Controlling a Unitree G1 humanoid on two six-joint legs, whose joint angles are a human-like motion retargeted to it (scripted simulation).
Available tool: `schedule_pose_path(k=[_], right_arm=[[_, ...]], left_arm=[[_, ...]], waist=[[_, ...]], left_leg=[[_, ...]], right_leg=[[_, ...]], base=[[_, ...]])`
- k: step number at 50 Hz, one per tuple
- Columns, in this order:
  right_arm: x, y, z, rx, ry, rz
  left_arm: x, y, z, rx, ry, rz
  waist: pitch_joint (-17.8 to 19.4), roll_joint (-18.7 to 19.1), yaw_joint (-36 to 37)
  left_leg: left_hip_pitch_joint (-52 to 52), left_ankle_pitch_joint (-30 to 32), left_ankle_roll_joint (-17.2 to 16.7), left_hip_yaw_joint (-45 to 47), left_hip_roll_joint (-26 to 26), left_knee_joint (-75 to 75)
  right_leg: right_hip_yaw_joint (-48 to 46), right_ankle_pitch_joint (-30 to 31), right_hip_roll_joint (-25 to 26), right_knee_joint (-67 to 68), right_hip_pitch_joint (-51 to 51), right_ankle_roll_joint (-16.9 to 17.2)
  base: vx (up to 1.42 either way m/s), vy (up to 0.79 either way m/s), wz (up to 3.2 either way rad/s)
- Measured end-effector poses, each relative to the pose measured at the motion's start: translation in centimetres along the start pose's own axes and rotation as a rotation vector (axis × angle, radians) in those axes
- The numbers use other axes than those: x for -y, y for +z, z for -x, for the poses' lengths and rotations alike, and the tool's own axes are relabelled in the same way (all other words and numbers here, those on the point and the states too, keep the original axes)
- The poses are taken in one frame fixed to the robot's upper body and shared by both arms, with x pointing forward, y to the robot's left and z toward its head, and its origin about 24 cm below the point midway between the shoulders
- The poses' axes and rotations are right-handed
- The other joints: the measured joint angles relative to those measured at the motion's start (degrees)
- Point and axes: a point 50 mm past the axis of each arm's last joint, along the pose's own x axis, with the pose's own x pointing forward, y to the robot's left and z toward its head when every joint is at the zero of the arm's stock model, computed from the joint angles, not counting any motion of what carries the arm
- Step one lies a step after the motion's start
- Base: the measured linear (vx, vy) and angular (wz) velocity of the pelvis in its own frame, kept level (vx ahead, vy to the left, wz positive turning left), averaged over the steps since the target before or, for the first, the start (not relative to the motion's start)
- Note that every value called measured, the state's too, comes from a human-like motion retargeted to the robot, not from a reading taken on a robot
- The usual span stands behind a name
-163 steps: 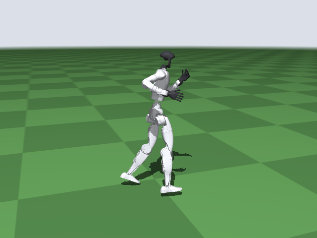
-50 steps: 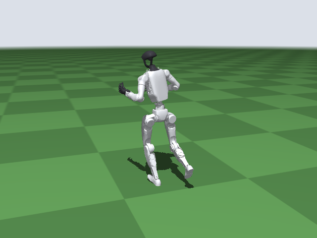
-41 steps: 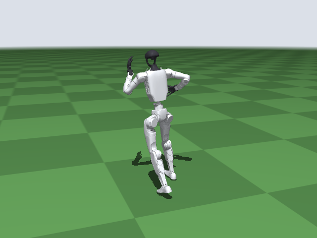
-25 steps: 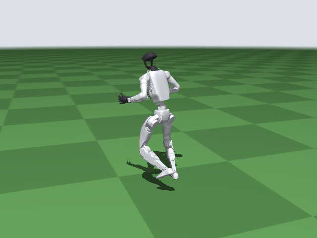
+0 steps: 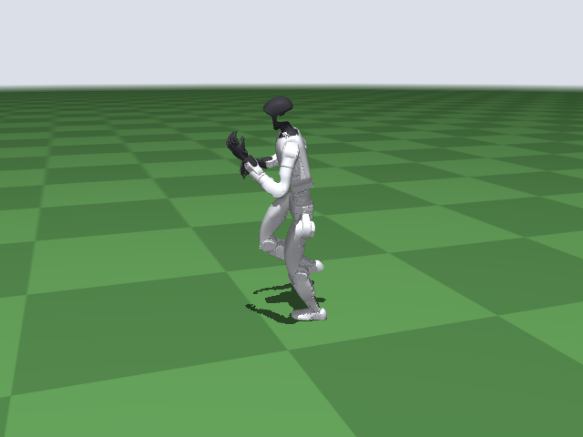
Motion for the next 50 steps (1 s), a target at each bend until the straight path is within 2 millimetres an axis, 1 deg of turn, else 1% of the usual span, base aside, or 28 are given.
schedule_pose_path(k=[3,5,7,8,10,12,13,15,17,18,20,22,23,25,27,30,32,33,35,37,39,40,41,42,44,45,47,50], right_arm=[[1.0,-0.6,3.7,-0.149,-0.002,-0.008],[1.8,-0.5,5.7,-0.197,-0.055,0.007],[2.0,-0.6,6.6,-0.246,-0.045,0.024],[2.0,-0.6,7.0,-0.267,-0.026,0.049],[1.8,-1.2,7.3,-0.309,0.006,0.089],[1.3,-2.6,6.8,-0.339,0.011,0.075],[1.6,-3.2,6.3,-0.347,0.008,0.064],[2.1,-4.9,4.5,-0.369,0.016,0.071],[3.2,-4.5,0.1,-0.283,0.04,0.197],[3.7,-2.7,-2.8,-0.175,0.044,0.279],[3.0,3.7,-8.5,0.144,0.044,0.367],[0.2,10.9,-11.7,0.467,0.077,0.302],[-1.2,13.7,-11.9,0.599,0.11,0.258],[-4.2,17.9,-10.5,0.809,0.213,0.175],[-7.0,20.0,-8.2,0.956,0.36,0.141],[-9.8,20.8,-4.6,1.056,0.575,0.022],[-10.5,19.5,-3.9,0.987,0.622,-0.053],[-10.4,18.3,-4.3,0.914,0.576,-0.046],[-10.1,15.1,-5.1,0.749,0.564,-0.059],[-8.6,10.3,-6.7,0.503,0.437,0.018],[-6.6,4.6,-6.9,0.278,0.248,0.075],[-5.3,1.8,-6.1,0.152,0.187,0.142],[-4.3,0.3,-4.9,0.087,0.085,0.045],[-3.3,-0.8,-3.3,0.028,0.0,-0.023],[-1.0,-1.3,0.3,-0.046,-0.055,-0.037],[-0.1,-1.0,1.8,-0.07,-0.068,-0.022],[0.9,-1.2,4.0,-0.161,-0.051,0.011],[1.8,-2.0,6.0,-0.287,0.002,0.03]], left_arm=[[2.0,0.5,-0.2,-0.025,-0.111,0.152],[1.3,1.8,-0.1,0.115,0.055,0.152],[2.7,1.3,0.2,0.038,-0.093,0.286],[2.6,1.3,0.1,0.026,-0.167,0.118],[2.6,0.2,0.2,-0.048,-0.211,-0.015],[2.3,-1.2,1.2,-0.125,-0.175,0.094],[1.7,-1.7,1.8,-0.174,-0.159,0.113],[-0.1,-3.3,3.9,-0.308,-0.108,0.072],[-3.3,-4.4,8.1,-0.475,0.098,0.013],[-5.0,-4.4,10.9,-0.566,0.219,-0.022],[-6.9,-2.3,16.5,-0.725,0.408,-0.037],[-7.1,1.2,19.9,-0.861,0.484,-0.046],[-7.0,2.6,20.6,-0.936,0.475,-0.075],[-6.4,5.0,20.9,-1.071,0.402,-0.154],[-5.7,5.6,21.2,-1.143,0.31,-0.165],[-5.0,5.4,21.4,-1.106,0.34,-0.156],[-4.9,3.4,20.3,-1.021,0.318,-0.168],[-4.9,1.9,19.4,-0.974,0.295,-0.172],[-4.6,-1.5,16.9,-0.865,0.223,-0.171],[-4.1,-4.8,13.0,-0.733,0.163,-0.183],[-2.8,-6.3,7.1,-0.515,0.089,-0.197],[-1.9,-6.1,4.0,-0.397,0.032,-0.206],[-0.8,-5.0,0.6,-0.25,0.006,-0.181],[0.4,-3.4,-2.3,-0.109,-0.019,-0.153],[2.4,0.1,-6.0,0.143,-0.043,-0.109],[3.2,1.8,-7.2,0.259,-0.039,-0.083],[3.9,3.9,-7.8,0.39,-0.042,-0.06],[3.7,5.2,-7.1,0.456,-0.072,-0.105]], waist=[[-2.8,2.6,-8.7],[-5.0,2.1,-12.0],[-6.1,-0.7,-13.8],[-7.1,-2.8,-13.6],[-8.1,-6.8,-10.8],[-8.2,-9.7,-5.1],[-8.4,-9.6,-2.3],[-8.0,-9.0,4.3],[-5.6,-7.0,10.2],[-4.3,-6.0,12.7],[-3.2,-5.3,16.4],[-5.3,-7.2,20.2],[-6.9,-8.5,22.9],[-10.0,-11.7,28.2],[-12.7,-16.0,30.4],[-12.4,-18.4,29.5],[-9.9,-17.3,27.0],[-8.2,-16.4,25.6],[-5.6,-15.6,22.1],[-3.8,-15.8,17.5],[-1.8,-15.3,12.5],[-0.8,-14.6,9.9],[0.1,-13.4,7.2],[0.9,-11.7,4.2],[1.6,-6.2,-3.0],[1.9,-3.1,-6.3],[1.4,1.8,-13.6],[0.8,5.3,-20.2]], left_leg=[[5.8,15.4,-7.6,-8.9,1.9,-10.2],[8.0,23.0,-11.2,-9.3,1.3,-14.5],[9.8,24.9,-12.2,-3.1,-0.5,-14.5],[10.4,23.9,-10.8,1.4,-1.2,-13.0],[11.2,18.3,-3.9,10.3,-2.0,-6.9],[6.5,8.6,3.1,15.3,-1.4,9.8],[0.8,4.0,2.7,16.7,0.4,22.5],[-8.4,-4.0,6.1,15.3,1.0,41.2],[-15.8,-11.5,7.8,13.1,0.8,54.0],[-18.9,-14.6,8.2,12.8,0.9,58.3],[-25.1,-18.2,9.1,14.8,2.3,62.7],[-30.7,-19.4,10.5,19.2,4.3,60.1],[-32.6,-19.5,11.2,21.5,4.9,56.7],[-34.3,-18.2,11.5,26.3,5.2,46.0],[-33.8,-14.7,12.7,30.3,3.0,28.3],[-26.8,-8.6,8.9,40.6,0.7,2.6],[-22.6,-4.7,6.0,43.4,0.8,-7.4],[-21.1,-3.2,5.4,43.3,1.0,-9.4],[-20.9,-4.8,6.4,40.8,1.4,-4.9],[-21.2,-10.9,8.8,35.5,-0.2,1.9],[-19.9,-16.8,10.5,29.9,-1.7,7.2],[-18.4,-18.8,10.7,27.3,-2.2,8.4],[-15.5,-18.8,10.1,24.5,-2.8,5.9],[-12.3,-18.4,9.0,21.7,-3.0,3.5],[-4.5,-13.1,4.1,15.9,-1.1,-3.6],[0.1,-8.2,0.8,13.3,0.2,-9.9],[5.9,4.5,-4.6,9.5,3.7,-15.9],[14.2,26.1,-10.7,7.3,6.7,-24.0]], right_leg=[[-3.6,8.1,2.0,-24.5,3.9,2.3],[-4.9,15.6,1.2,-43.6,8.1,5.4],[-3.3,21.5,-0.8,-60.8,13.1,8.7],[-1.6,22.5,-2.0,-66.7,14.9,10.2],[-0.3,20.5,-5.0,-73.2,18.0,12.7],[-3.3,16.8,-7.9,-73.8,20.1,12.3],[-4.9,15.8,-8.3,-72.8,20.4,10.4],[-5.9,14.1,-9.1,-68.0,19.7,9.7],[-5.4,7.2,-9.1,-56.3,16.7,10.5],[-5.3,4.1,-9.3,-50.4,15.3,11.1],[-5.5,0.8,-9.9,-44.2,14.1,12.0],[-5.9,2.0,-10.4,-47.1,15.3,12.6],[-6.1,4.3,-10.7,-50.3,16.8,12.7],[-6.1,12.6,-11.7,-58.1,20.5,12.4],[-7.9,25.4,-13.2,-65.8,23.3,12.6],[-7.9,40.6,-14.3,-71.9,29.8,13.6],[-3.6,41.5,-11.4,-68.1,31.8,13.1],[-0.5,39.6,-9.8,-63.5,31.5,12.6],[3.2,34.4,-7.4,-50.7,28.1,12.3],[3.0,28.1,-7.2,-37.1,22.3,11.3],[2.3,21.8,-7.2,-25.7,16.2,9.9],[2.1,18.8,-6.8,-21.1,13.1,8.9],[2.8,16.1,-5.7,-19.2,9.7,8.1],[3.0,14.0,-4.6,-18.1,6.7,7.4],[1.3,12.1,-2.2,-21.3,2.6,6.8],[0.4,11.6,-0.8,-25.2,0.6,6.8],[-3.6,13.2,0.0,-37.4,-0.9,7.3],[-10.9,18.0,-1.6,-60.9,0.9,9.1]], base=[[0.7,0.03,3.78],[0.71,-0.07,3.62],[0.68,-0.2,3.44],[0.67,-0.29,3.05],[0.63,-0.33,2.46],[0.53,-0.32,1.74],[0.44,-0.31,1.32],[0.38,-0.29,0.84],[0.39,-0.22,0.26],[0.45,-0.15,0.07],[0.54,-0.07,0.02],[0.7,0.09,0.0],[0.81,0.24,0.02],[0.89,0.35,0.22],[0.91,0.46,0.97],[0.99,0.61,1.47],[1.01,0.44,1.72],[1.01,0.37,1.9],[1.03,0.32,2.12],[1.03,0.26,2.37],[1.1,0.21,2.53],[1.18,0.19,2.58],[1.25,0.17,2.66],[1.36,0.16,2.89],[1.44,0.12,2.99],[1.48,0.04,2.9],[1.54,-0.1,2.91],[1.59,-0.35,2.19]])
